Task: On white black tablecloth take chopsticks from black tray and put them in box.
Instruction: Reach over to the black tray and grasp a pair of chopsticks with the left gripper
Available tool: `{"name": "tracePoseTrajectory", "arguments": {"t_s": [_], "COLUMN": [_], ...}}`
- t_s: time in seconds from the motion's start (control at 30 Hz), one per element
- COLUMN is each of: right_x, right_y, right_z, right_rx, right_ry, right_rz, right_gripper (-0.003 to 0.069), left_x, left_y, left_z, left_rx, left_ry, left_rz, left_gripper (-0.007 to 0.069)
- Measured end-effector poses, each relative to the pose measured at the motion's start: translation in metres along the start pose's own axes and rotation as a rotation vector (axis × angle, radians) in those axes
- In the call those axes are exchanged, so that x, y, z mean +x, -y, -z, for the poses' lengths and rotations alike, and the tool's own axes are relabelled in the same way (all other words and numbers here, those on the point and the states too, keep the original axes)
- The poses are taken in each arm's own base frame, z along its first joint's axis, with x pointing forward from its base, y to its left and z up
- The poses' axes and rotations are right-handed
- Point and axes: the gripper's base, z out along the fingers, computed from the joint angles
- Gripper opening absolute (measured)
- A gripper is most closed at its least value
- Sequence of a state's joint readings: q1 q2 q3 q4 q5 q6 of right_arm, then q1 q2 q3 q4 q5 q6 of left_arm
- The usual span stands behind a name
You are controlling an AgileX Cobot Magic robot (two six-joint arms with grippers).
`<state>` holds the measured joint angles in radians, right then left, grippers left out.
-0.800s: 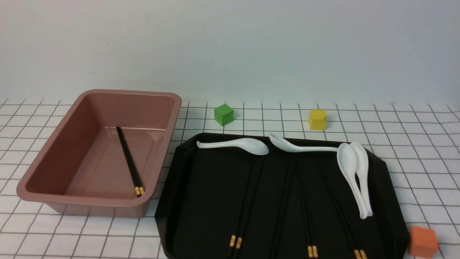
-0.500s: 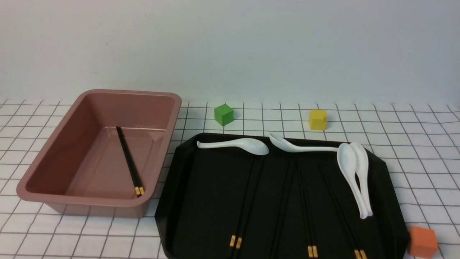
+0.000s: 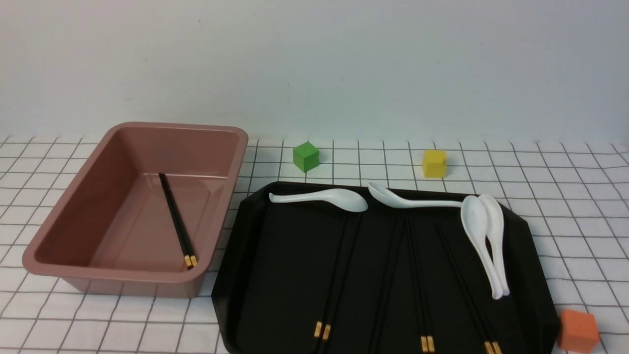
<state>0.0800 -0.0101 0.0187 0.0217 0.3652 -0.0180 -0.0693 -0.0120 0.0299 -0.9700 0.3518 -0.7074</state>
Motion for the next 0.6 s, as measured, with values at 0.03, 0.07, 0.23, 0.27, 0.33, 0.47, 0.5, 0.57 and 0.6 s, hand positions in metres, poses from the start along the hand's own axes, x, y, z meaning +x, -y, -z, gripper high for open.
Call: {"name": "tracePoseTrajectory", "arguments": {"t_s": [0.03,0.07,0.23,0.27,0.33,0.47,0.5,0.57,0.6], "right_x": [0.000,0.000,0.000,0.000,0.000,0.000,0.000,0.000,0.000], "right_y": [0.000,0.000,0.000,0.000,0.000,0.000,0.000,0.000,0.000], "right_z": [0.000,0.000,0.000,0.000,0.000,0.000,0.000,0.000,0.000], "right_rx": [0.000,0.000,0.000,0.000,0.000,0.000,0.000,0.000,0.000], "right_ry": [0.000,0.000,0.000,0.000,0.000,0.000,0.000,0.000,0.000], "right_rz": [0.000,0.000,0.000,0.000,0.000,0.000,0.000,0.000,0.000], "right_gripper": [0.0240,0.0240,0.0240,0.0240,0.0240,0.0240,0.0240,0.0240,0.0240], "left_x": [-0.001,-0.001,-0.004,-0.002,0.003,0.013,0.017,0.019,0.019], "left_y": [0.001,0.002,0.009,0.019,0.035,0.058,0.065,0.070,0.068], "left_z": [0.000,0.000,0.001,0.003,0.008,0.001,-0.003,-0.017,-0.022], "left_rx": [0.014,0.028,0.096,0.121,0.155,0.013,-0.082,-0.317,-0.397], "left_ry": [0.006,0.015,0.038,0.030,0.013,-0.089,-0.157,-0.293,-0.337], "left_rz": [0.025,0.044,0.141,0.075,-0.035,-0.270,-0.344,-0.436,-0.454], "left_gripper": [0.0053,0.0054,0.0055,0.0055,0.0043,-0.0013,-0.0013,-0.0013,-0.0013]}}
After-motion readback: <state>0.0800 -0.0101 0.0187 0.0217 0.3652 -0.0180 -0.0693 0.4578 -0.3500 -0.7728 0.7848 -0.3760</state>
